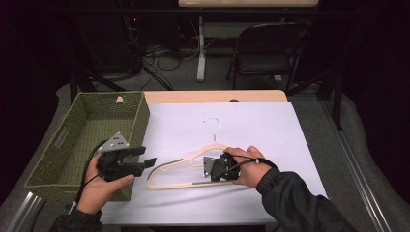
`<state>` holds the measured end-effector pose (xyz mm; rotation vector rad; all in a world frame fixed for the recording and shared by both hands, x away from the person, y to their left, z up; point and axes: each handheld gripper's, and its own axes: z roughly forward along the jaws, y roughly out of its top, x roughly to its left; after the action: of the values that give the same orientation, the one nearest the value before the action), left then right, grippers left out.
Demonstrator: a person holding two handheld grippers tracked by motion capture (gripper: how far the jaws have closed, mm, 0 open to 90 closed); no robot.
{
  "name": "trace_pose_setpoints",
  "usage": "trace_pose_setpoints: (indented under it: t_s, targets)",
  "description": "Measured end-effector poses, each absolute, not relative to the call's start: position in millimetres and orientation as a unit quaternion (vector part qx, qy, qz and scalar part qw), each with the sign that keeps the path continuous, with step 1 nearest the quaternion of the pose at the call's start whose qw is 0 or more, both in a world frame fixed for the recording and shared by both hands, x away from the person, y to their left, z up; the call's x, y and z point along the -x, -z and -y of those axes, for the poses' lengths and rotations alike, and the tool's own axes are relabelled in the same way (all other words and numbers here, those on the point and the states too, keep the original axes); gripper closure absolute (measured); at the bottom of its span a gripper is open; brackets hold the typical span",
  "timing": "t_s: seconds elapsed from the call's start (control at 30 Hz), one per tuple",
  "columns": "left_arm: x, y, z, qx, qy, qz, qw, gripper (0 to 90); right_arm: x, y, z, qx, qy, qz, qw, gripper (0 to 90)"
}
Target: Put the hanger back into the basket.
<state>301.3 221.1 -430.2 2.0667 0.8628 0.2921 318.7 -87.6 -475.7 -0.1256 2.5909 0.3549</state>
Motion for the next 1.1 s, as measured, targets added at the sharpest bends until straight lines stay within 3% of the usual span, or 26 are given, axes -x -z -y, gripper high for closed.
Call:
trace_pose_setpoints:
  t_s: [0.73, 0.87, 1.1]
  targets:
    - [-360.0, 485.0, -133.1, -0.876, 0.042, -0.314, 0.363, 62.0, -309.2, 488.4, 74.7, 0.096, -0.111, -0.949, 0.28, 85.6]
    - [-360.0, 490.5, -129.1, -0.876, 0.085, -0.298, 0.369, 62.4, -308.5, 489.8, 73.4, 0.098, -0.11, -0.949, 0.278, 85.6]
    - [-359.0, 498.7, -124.5, -0.892, 0.093, -0.278, 0.344, 54.1, -306.7, 490.5, 71.9, 0.107, -0.106, -0.948, 0.281, 85.6]
